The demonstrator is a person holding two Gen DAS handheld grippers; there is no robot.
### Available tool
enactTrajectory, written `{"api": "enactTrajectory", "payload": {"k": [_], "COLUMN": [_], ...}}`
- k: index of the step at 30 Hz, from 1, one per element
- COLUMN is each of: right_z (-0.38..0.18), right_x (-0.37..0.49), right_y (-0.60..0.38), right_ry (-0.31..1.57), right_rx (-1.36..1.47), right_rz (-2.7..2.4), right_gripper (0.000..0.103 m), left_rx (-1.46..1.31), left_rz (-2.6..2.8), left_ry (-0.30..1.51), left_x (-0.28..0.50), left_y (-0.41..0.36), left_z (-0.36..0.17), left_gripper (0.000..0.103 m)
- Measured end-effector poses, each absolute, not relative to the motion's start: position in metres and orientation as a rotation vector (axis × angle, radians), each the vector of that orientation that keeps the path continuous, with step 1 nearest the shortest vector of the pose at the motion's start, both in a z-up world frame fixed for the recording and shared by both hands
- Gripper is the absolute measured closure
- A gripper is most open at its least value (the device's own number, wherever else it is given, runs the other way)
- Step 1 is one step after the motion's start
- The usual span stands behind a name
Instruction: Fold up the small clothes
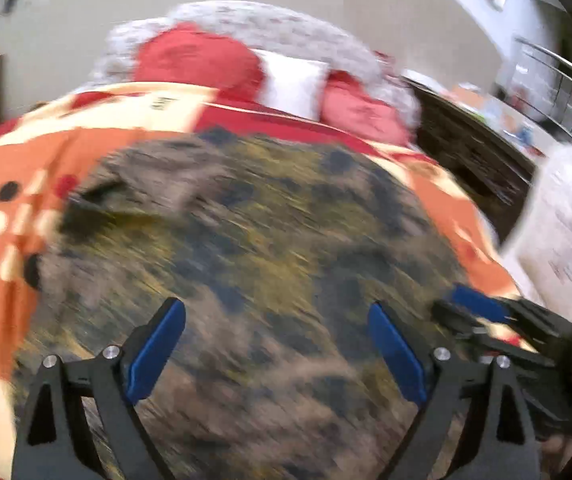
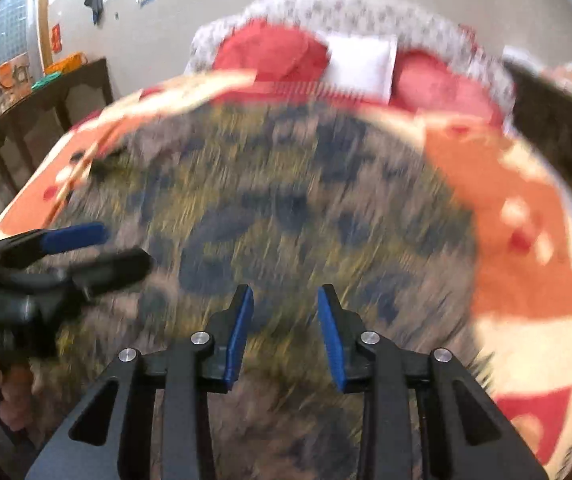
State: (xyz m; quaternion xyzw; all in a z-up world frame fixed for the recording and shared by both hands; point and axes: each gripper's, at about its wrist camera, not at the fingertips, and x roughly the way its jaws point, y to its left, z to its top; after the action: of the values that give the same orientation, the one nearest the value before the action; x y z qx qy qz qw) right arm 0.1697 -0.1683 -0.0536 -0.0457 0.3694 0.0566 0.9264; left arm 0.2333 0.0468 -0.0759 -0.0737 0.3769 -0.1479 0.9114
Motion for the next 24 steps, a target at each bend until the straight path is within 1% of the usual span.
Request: {"api": "enactTrajectory", "payload": {"k": [2, 5, 6, 8, 10, 11, 12, 15, 18, 20, 24], "right_z": [-0.054, -0.065, -0.070, -0.090, -0.096, -0.096, -0.097, -0.098, -0.095, -0.083, -0.055], "right_x": [0.194, 0.221, 0.226, 0.235, 0.231, 0.230, 0.230, 0.232, 0.233, 0.230, 0.176], "right_y": [-0.171, -0.171, -0.171, -0.169, -0.168, -0.169, -0.170, -0.174, -0.173, -0.175, -0.182], "right_ry": [0.781, 0.807, 0.809, 0.862, 0.830, 0.825, 0.825, 0.834, 0.846, 0.892, 0.873], "right_rx": [-0.079, -0.073, -0.079, -0.089, -0.099, -0.098, -0.090, -0.063, -0.071, -0.087, -0.034], "right_rz": [0.090, 0.067, 0.077, 0.082, 0.081, 0.081, 0.083, 0.095, 0.096, 0.094, 0.116], "right_gripper": [0.068, 0.068, 0.068, 0.068, 0.067, 0.067, 0.067, 0.066, 0.066, 0.066, 0.066], "left_rx": [-0.103, -0.016, 0.011, 0.046, 0.028, 0.008, -0.003, 0.020, 0.029, 0.015, -0.042], "left_rz": [-0.190, -0.101, -0.086, -0.073, -0.078, -0.083, -0.089, -0.089, -0.124, -0.142, -0.208], "left_ry": [0.825, 0.888, 0.916, 0.880, 0.870, 0.876, 0.881, 0.886, 0.915, 0.924, 0.875], "left_x": [0.259, 0.281, 0.285, 0.278, 0.275, 0.276, 0.277, 0.278, 0.274, 0.265, 0.215], "left_y": [0.043, 0.033, 0.028, 0.023, 0.024, 0.025, 0.026, 0.022, 0.025, 0.040, 0.087], "left_z": [-0.083, -0.101, -0.112, -0.117, -0.120, -0.121, -0.122, -0.122, -0.116, -0.101, -0.066], "left_gripper": [0.009, 0.014, 0.013, 0.013, 0.012, 0.009, 0.007, 0.004, 0.005, 0.010, 0.010]}}
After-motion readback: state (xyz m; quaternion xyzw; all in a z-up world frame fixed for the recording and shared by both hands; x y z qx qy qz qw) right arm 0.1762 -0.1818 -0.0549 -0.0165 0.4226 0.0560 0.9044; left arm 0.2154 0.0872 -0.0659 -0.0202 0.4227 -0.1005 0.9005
